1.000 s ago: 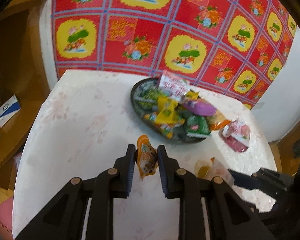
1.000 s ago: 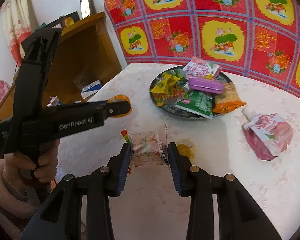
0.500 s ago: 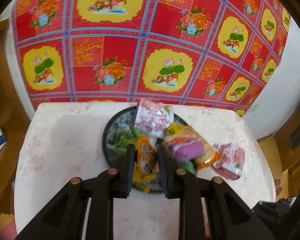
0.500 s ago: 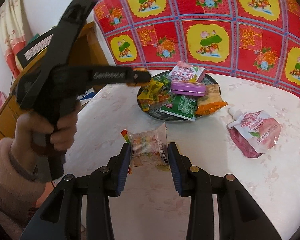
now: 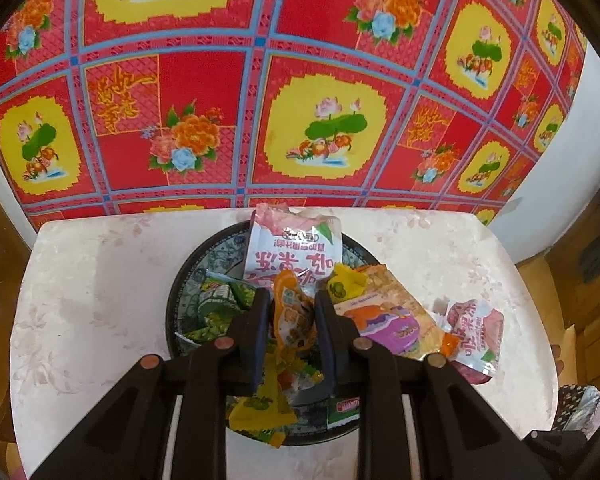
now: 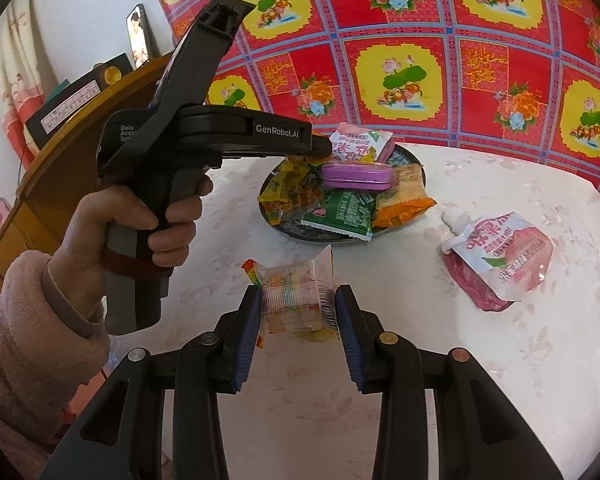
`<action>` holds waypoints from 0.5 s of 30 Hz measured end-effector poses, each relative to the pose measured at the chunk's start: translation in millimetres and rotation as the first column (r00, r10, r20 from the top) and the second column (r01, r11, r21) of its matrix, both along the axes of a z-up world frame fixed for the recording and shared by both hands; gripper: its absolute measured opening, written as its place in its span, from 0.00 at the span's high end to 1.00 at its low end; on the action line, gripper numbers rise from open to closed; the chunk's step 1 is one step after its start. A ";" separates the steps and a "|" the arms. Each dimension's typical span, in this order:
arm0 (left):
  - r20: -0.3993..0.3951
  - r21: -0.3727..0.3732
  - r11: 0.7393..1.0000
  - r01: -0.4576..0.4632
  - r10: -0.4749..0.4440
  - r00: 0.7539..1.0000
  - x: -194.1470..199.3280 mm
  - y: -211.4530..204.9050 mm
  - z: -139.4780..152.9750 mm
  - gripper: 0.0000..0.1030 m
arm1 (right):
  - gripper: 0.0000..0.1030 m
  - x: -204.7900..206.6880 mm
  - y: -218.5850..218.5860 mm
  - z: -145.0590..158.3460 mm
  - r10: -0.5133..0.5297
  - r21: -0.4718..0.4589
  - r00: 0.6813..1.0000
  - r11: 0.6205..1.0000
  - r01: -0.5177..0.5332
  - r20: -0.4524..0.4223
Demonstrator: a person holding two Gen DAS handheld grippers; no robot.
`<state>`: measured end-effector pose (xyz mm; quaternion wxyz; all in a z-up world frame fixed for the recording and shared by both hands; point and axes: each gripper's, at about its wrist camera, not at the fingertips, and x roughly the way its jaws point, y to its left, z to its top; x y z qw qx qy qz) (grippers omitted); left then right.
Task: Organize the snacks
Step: 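Drop the jelly candies on the plate with the left gripper while the right gripper carries the candy-stick packet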
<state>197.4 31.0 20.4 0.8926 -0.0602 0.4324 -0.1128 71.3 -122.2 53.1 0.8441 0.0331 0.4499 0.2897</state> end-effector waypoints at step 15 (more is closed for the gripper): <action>0.010 -0.003 1.000 -0.017 0.017 1.000 -6.5 2.7 8.6 0.66 | 0.62 9.5 -2.1 -1.9 -0.015 -0.005 1.000 1.000 0.015 0.003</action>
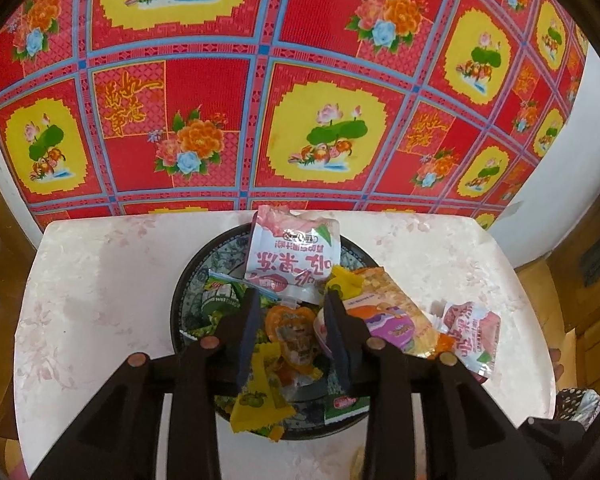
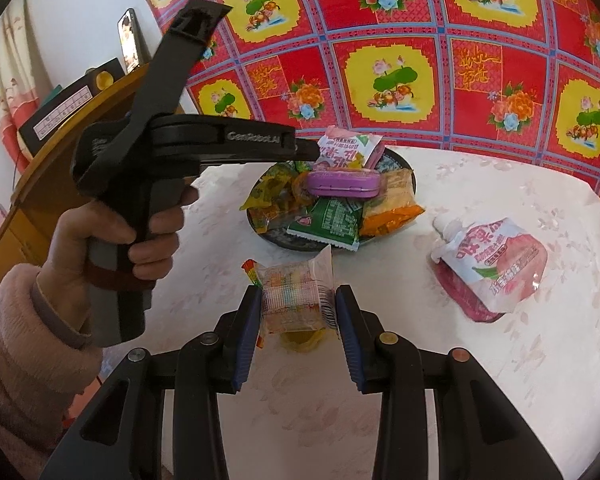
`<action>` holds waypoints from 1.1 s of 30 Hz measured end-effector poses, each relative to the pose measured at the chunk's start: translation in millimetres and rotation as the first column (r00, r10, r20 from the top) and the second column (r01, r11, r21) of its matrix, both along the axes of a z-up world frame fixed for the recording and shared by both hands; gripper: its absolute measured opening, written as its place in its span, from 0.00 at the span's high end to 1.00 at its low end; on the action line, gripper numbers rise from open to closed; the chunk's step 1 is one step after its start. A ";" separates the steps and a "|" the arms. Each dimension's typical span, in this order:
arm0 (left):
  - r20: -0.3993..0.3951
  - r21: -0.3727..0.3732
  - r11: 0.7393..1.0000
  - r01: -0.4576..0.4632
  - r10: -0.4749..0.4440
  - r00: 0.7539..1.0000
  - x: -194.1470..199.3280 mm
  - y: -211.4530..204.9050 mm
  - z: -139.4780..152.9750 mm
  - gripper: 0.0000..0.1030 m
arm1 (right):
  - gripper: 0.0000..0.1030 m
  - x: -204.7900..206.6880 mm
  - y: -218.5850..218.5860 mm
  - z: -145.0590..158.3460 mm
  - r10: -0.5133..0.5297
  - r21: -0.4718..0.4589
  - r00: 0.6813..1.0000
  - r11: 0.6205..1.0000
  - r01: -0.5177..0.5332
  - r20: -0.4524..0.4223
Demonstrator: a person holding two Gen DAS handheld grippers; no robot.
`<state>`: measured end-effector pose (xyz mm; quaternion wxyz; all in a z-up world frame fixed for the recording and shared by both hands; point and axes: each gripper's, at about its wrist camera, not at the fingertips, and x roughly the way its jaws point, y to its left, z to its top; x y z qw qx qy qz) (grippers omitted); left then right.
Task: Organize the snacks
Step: 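Drop the jelly candies on the plate with the left gripper while the right gripper carries the candy-stick packet, then lower the candy-stick packet onto the plate and open the right gripper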
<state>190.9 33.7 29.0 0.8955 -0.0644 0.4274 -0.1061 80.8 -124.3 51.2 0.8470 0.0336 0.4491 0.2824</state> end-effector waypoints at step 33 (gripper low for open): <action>-0.093 -0.083 0.996 0.014 -0.022 0.995 -95.7 -28.6 -21.1 0.65 | 0.62 82.6 -37.3 15.9 -0.091 -0.014 0.994 0.996 0.092 0.066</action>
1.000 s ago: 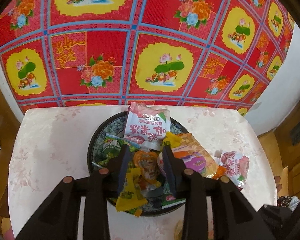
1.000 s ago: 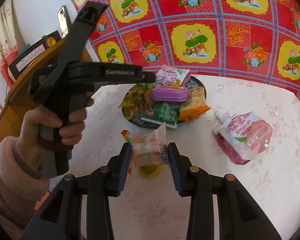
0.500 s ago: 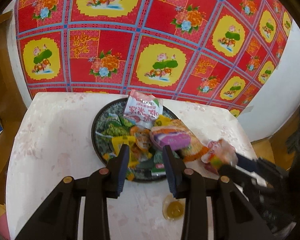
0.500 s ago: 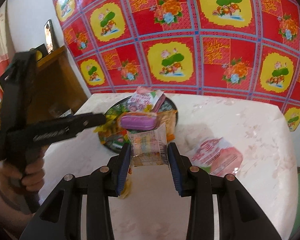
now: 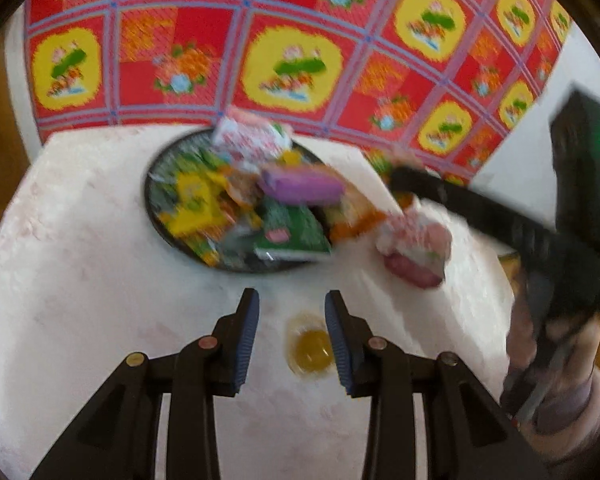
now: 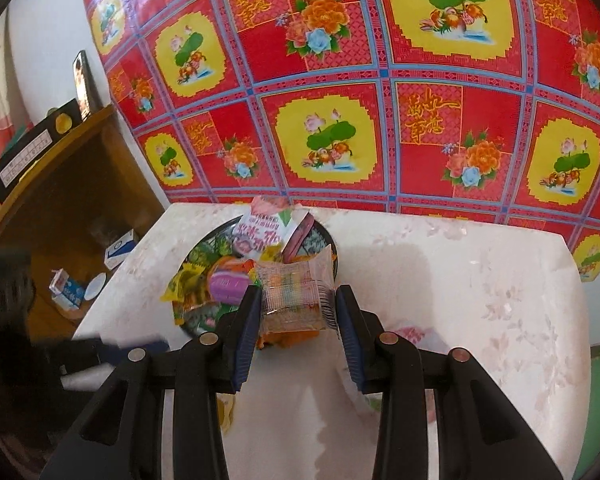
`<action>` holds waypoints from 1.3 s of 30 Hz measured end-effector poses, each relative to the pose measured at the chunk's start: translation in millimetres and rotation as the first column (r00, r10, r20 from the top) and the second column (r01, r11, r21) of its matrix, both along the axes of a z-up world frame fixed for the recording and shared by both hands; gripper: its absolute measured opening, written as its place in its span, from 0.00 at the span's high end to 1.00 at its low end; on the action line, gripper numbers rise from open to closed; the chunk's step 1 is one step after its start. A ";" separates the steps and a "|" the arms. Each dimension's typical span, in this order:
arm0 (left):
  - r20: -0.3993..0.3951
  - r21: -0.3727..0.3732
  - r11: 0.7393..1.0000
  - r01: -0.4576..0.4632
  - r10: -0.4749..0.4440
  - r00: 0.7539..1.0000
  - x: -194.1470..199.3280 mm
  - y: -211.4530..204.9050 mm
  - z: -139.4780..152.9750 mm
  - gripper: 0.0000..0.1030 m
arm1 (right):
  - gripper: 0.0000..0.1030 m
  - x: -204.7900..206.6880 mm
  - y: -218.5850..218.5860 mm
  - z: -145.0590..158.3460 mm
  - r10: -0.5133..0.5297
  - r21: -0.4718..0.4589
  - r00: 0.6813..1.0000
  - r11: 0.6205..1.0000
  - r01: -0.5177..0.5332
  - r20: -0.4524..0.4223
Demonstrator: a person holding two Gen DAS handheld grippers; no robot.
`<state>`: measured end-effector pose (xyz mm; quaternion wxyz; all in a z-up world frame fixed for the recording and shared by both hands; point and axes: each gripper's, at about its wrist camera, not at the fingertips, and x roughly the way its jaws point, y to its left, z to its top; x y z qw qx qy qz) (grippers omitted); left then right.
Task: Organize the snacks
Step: 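Lower the candy-stick packet onto the plate and open the right gripper, then grasp the yellow jelly cup with the left gripper while the right gripper grasps the pink juice pouch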
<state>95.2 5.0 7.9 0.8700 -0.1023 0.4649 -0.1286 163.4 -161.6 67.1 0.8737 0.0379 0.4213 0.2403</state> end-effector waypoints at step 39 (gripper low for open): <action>0.052 0.132 0.991 0.032 -0.039 0.998 -19.5 -40.8 -24.7 0.69 | 0.48 46.0 20.7 -25.1 0.060 0.002 0.995 0.998 -0.060 -0.083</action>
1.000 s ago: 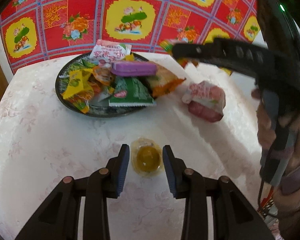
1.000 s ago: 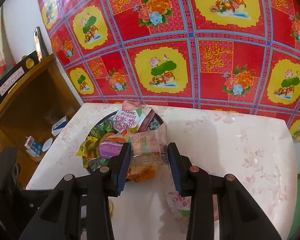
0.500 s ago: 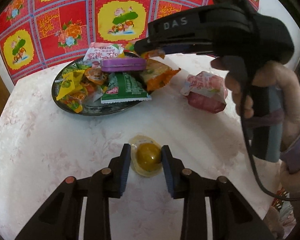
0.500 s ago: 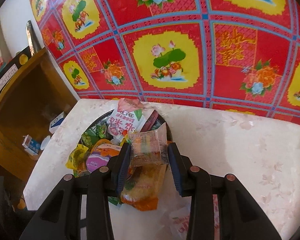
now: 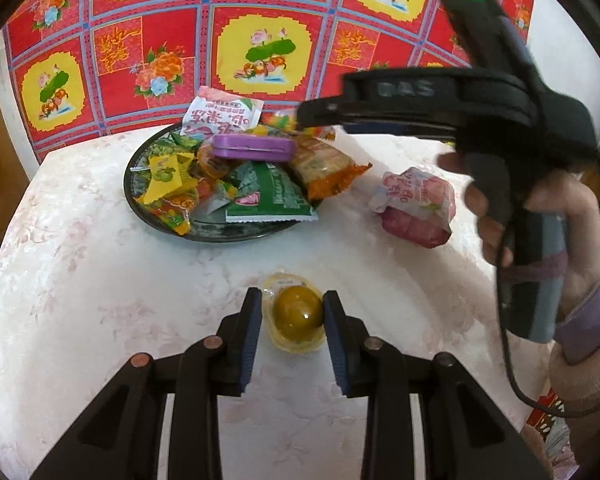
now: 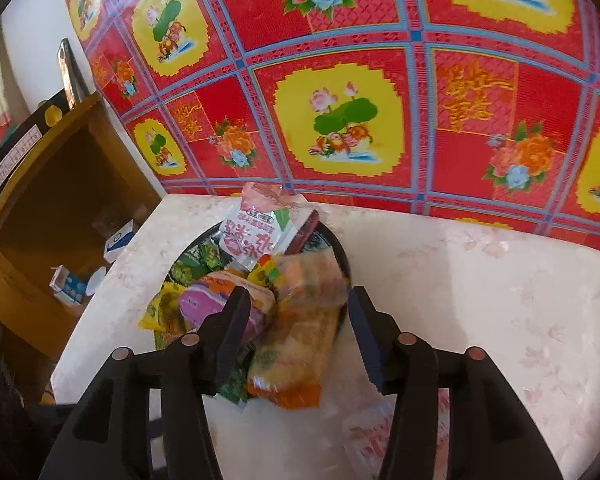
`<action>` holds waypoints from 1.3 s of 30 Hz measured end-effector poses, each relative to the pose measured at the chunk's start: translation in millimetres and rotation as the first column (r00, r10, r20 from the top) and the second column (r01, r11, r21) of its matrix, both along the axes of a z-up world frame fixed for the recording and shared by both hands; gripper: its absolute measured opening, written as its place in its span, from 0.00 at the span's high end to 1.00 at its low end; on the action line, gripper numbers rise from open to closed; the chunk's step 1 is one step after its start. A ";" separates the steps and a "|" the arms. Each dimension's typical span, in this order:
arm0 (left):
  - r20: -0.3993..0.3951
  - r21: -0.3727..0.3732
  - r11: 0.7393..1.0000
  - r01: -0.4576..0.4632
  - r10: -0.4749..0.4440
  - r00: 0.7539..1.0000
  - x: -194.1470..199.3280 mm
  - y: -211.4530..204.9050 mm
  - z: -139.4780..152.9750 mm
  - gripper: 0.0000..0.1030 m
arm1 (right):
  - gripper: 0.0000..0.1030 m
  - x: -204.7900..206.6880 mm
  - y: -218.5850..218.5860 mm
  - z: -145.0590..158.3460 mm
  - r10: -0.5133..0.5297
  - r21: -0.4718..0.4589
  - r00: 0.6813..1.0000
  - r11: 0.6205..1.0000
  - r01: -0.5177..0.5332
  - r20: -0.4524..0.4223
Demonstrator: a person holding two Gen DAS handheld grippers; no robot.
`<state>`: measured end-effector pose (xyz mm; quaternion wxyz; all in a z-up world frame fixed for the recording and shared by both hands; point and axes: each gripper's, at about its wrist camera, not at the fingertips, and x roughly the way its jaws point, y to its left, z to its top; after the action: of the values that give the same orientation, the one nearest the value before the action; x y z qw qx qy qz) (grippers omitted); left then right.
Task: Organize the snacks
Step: 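Grasp the yellow jelly cup with the left gripper while the right gripper grasps the pink juice pouch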
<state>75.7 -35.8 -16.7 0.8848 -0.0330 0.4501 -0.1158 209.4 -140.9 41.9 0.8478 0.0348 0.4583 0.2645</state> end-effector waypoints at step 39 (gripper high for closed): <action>0.020 -0.027 0.997 -0.075 0.076 0.997 -0.2 16.5 3.9 0.69 | 0.30 -61.3 -60.9 -30.5 0.013 -0.197 1.000 0.980 -0.016 -0.016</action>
<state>75.4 -19.2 -12.8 0.8927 -0.0602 0.4378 -0.0884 148.1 -201.9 11.4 0.8418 -0.0508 0.4887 0.2237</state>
